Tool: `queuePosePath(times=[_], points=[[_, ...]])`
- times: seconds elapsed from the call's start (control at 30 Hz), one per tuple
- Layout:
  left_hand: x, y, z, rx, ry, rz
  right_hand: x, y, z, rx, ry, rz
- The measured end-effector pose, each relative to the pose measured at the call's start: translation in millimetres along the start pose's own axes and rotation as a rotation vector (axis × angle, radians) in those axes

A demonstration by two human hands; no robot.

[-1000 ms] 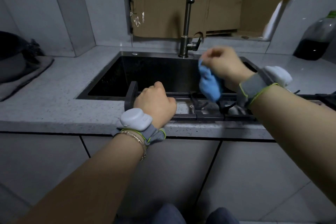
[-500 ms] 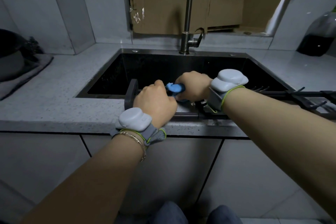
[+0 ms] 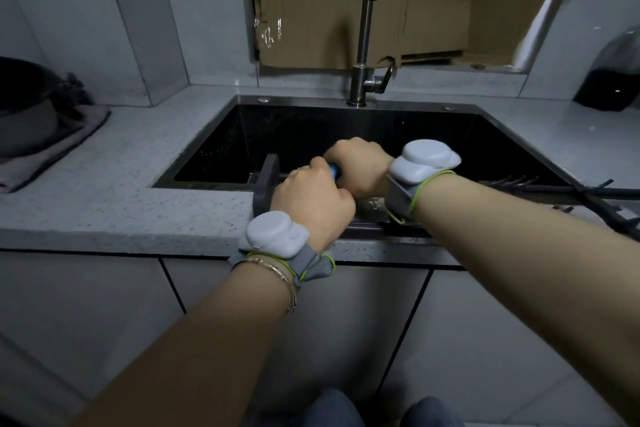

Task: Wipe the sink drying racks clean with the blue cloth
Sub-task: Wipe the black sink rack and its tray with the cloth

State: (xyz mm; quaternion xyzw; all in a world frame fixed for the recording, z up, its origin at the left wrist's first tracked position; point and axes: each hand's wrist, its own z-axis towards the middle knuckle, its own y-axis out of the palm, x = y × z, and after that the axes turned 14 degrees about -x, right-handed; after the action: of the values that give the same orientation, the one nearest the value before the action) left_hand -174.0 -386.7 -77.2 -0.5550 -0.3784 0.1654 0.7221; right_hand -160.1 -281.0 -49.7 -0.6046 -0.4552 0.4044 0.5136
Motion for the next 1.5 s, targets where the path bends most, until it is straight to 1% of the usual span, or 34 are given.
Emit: queuePosePath(times=[0.07, 0.13, 0.2, 0.27, 0.33, 0.4, 0.43, 0.47, 0.53, 0.6, 0.63, 0.7, 0.8, 0.83, 0.87, 0.93, 1.03, 1.1, 1.17, 1.3, 1.4, 1.5], points=[[0, 0, 0, -0.011, -0.018, -0.003, 2, 0, -1, -0.041, -0.014, 0.014], [1, -1, 0, -0.012, -0.034, -0.001, 12, -6, -9, -0.089, -0.002, -0.036], [4, -3, -1, -0.044, -0.034, 0.007, 22, -12, -17, -0.099, 0.017, -0.088], [6, -4, 0, -0.096, 0.007, 0.024, 26, -12, -20, -0.084, 0.012, -0.088], [8, -12, -2, -0.101, 0.103, 0.071, 26, -10, -22, -0.064, 0.009, -0.059], [4, -27, -4, 0.046, 0.180, 0.085, 29, -7, -23, -0.051, 0.011, -0.010], [-1, -36, -2, 0.126, 0.177, 0.056, 31, -6, -25, -0.047, 0.014, 0.010], [-9, -45, 1, 0.158, 0.138, 0.012, 32, -5, -27, -0.048, 0.016, 0.032], [-30, -56, 13, 0.109, -0.003, -0.119, 33, -5, -32, -0.084, 0.027, 0.082], [-50, -55, 20, -0.019, -0.115, -0.335, 29, -9, -39, -0.174, 0.028, 0.137], [-56, -50, 22, -0.067, -0.136, -0.454, 28, -12, -42, -0.230, 0.032, 0.168], [-61, -36, 22, -0.095, -0.146, -0.732, 28, -15, -42, -0.280, 0.035, 0.180], [-59, -18, 19, -0.094, -0.141, -1.241, 29, -13, -35, -0.193, 0.061, 0.063], [-59, -14, 17, -0.106, -0.122, -1.363, 27, -10, -32, -0.159, 0.085, 0.020], [-58, -11, 16, -0.117, -0.100, -1.427, 25, -8, -28, -0.128, 0.099, -0.024], [-58, -10, 16, -0.125, -0.065, -1.458, 15, -3, -19, -0.075, 0.089, -0.054], [-57, -10, 16, -0.117, -0.056, -1.501, -3, 3, -6, 0.008, 0.047, 0.012], [-59, -10, 17, -0.096, -0.067, -1.510, -10, 7, 1, 0.026, 0.036, 0.066], [-61, -10, 18, -0.076, -0.072, -1.495, -7, 6, 0, -0.006, 0.040, 0.103], [-62, -11, 21, -0.041, -0.063, -1.452, 18, -7, -11, -0.122, 0.096, -0.012], [-62, -9, 22, -0.043, -0.062, -1.477, 30, -12, -18, -0.204, 0.135, -0.067], [-60, -6, 22, -0.020, -0.064, -1.538, 25, -11, -16, -0.171, 0.134, -0.129]])
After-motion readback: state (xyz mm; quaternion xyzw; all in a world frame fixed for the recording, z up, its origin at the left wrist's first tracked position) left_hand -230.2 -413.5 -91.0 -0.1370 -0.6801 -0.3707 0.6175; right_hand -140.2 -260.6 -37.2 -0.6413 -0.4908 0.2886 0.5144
